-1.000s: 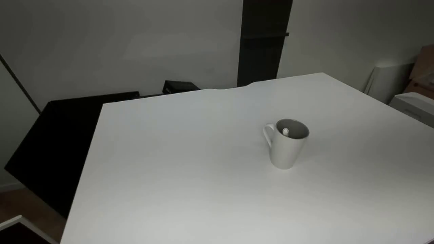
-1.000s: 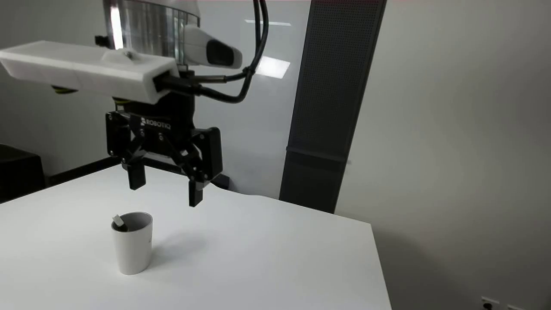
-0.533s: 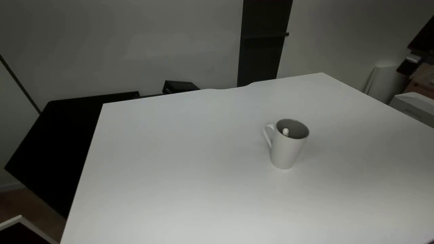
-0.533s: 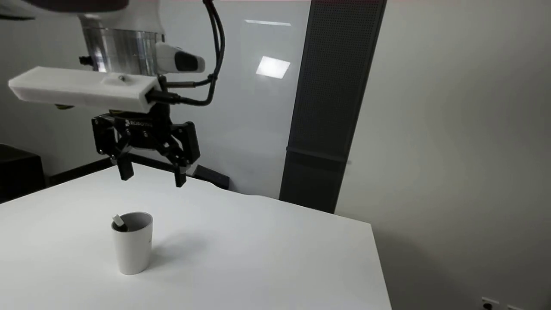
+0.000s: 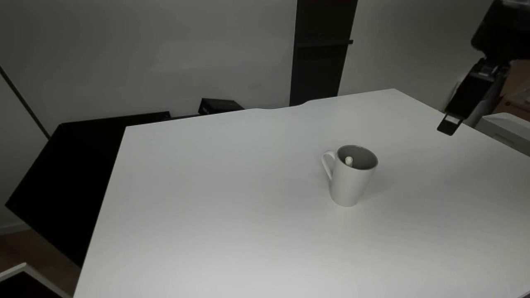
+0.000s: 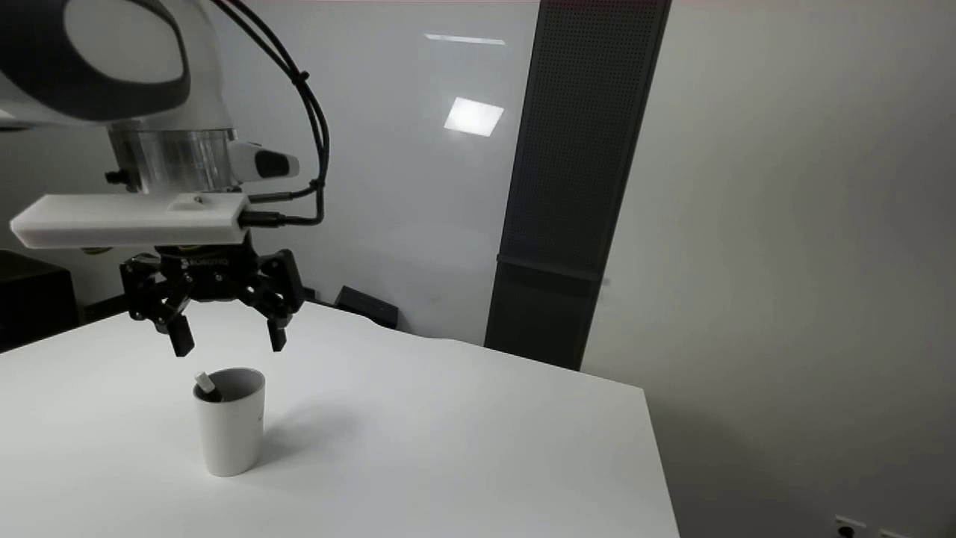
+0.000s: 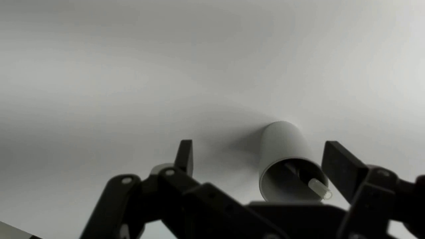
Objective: Remove the marker from the mug cup and place it on the table
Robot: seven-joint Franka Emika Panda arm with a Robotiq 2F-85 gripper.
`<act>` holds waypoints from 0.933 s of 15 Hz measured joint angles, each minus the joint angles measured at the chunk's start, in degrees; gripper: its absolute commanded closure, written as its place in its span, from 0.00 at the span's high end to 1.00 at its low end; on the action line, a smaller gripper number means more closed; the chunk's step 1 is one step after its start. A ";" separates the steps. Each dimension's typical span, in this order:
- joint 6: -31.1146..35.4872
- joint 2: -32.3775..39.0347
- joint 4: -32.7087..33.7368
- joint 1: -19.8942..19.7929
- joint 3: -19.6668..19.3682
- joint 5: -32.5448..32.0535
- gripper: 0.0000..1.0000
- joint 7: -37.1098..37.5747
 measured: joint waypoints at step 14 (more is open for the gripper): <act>17.81 11.05 -0.43 2.67 3.20 -1.24 1.00 -0.69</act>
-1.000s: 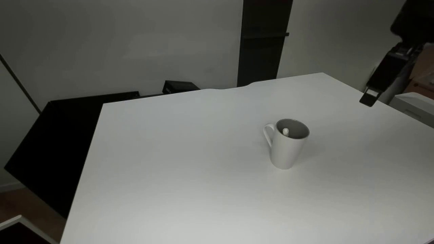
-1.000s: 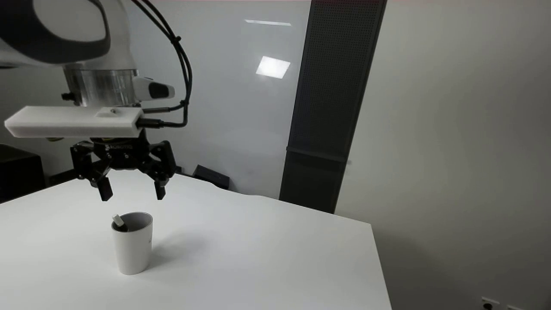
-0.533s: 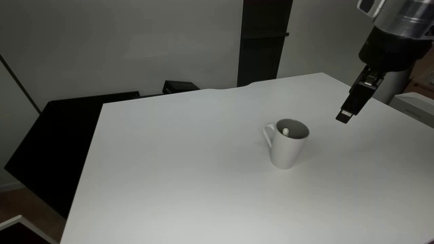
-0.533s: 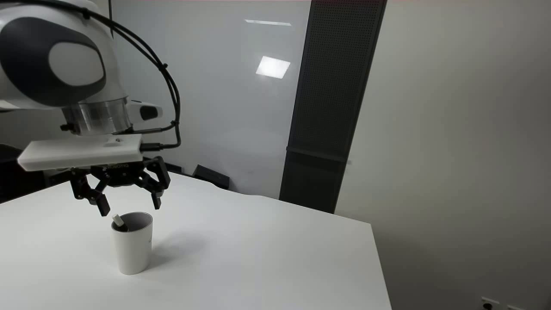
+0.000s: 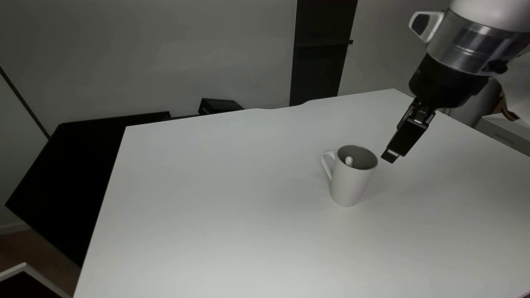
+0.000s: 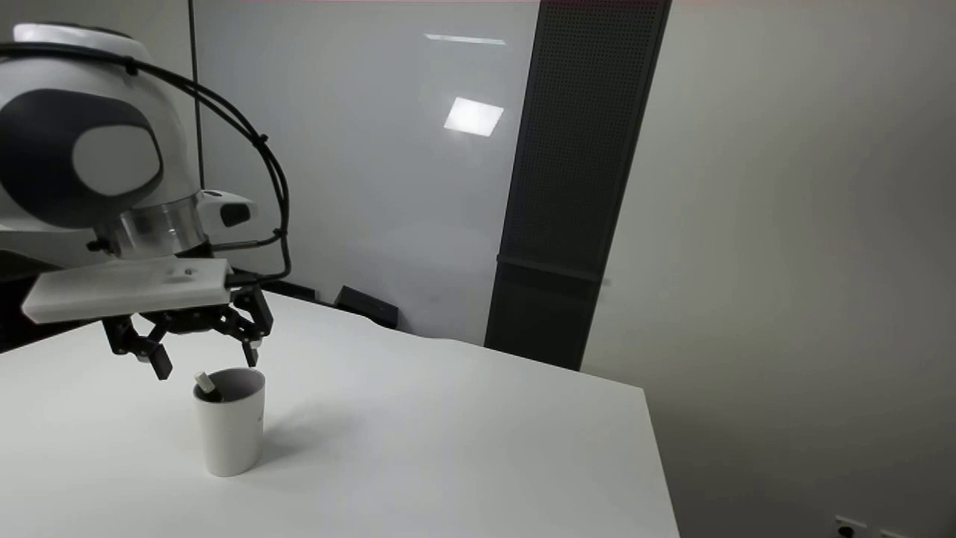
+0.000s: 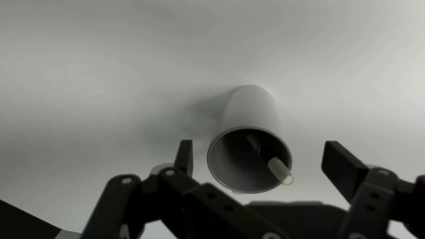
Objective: Remove the marker from the mug cup and place it on the table
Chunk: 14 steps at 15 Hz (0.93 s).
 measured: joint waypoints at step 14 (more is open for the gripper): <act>-8.39 0.78 2.95 1.04 -0.37 -27.37 1.00 16.37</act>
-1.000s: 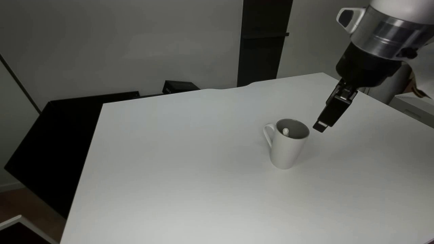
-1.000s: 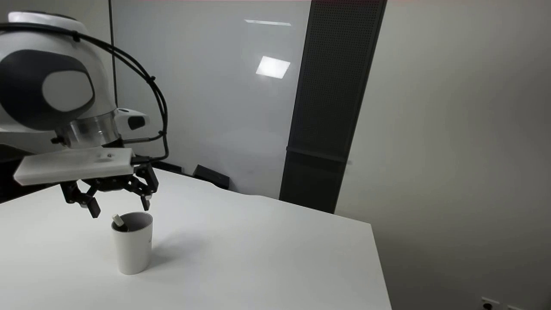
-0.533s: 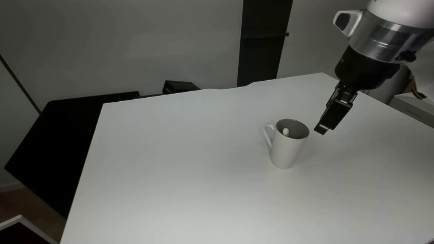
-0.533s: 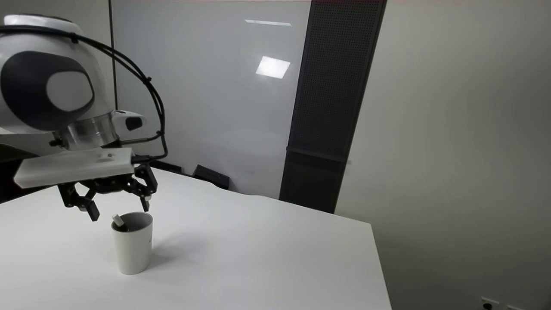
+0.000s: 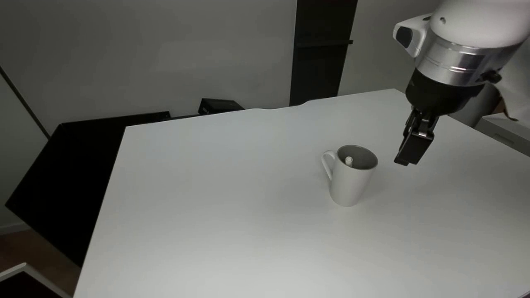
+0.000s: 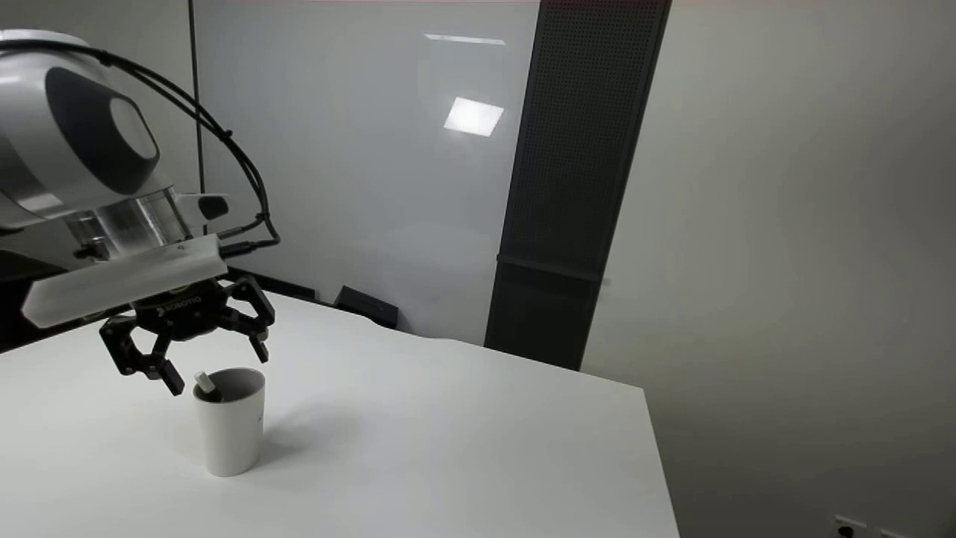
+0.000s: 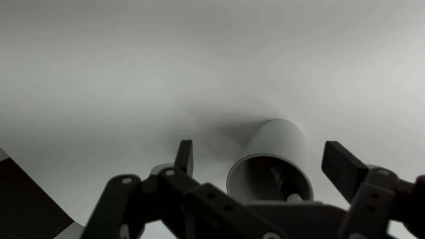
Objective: Remove the marker from the mug cup and place it on the table
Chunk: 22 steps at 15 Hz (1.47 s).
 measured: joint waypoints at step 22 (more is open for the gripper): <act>2.77 13.59 10.22 4.92 0.28 -11.43 1.00 12.38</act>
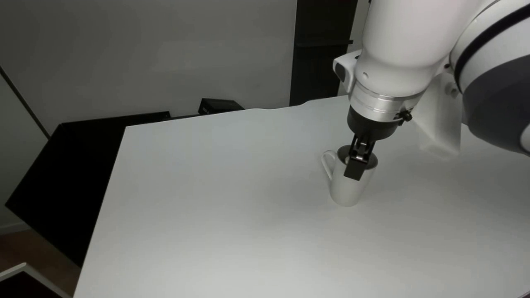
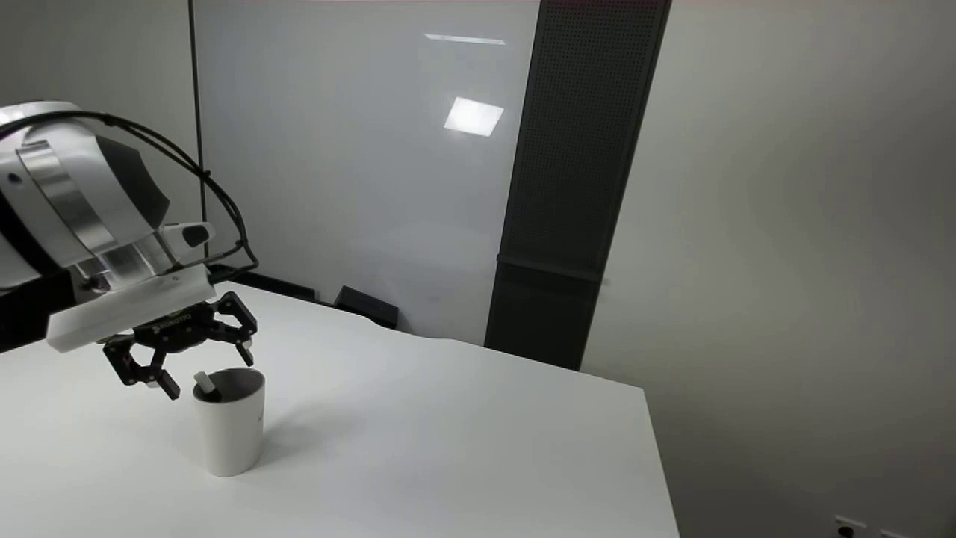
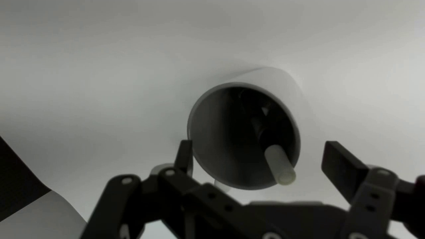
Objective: Remove the marker from the mug cup and place it on the table
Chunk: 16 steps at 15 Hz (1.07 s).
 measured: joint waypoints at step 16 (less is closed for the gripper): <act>0.00 0.01 1.01 0.21 -0.29 -1.10 0.73 1.42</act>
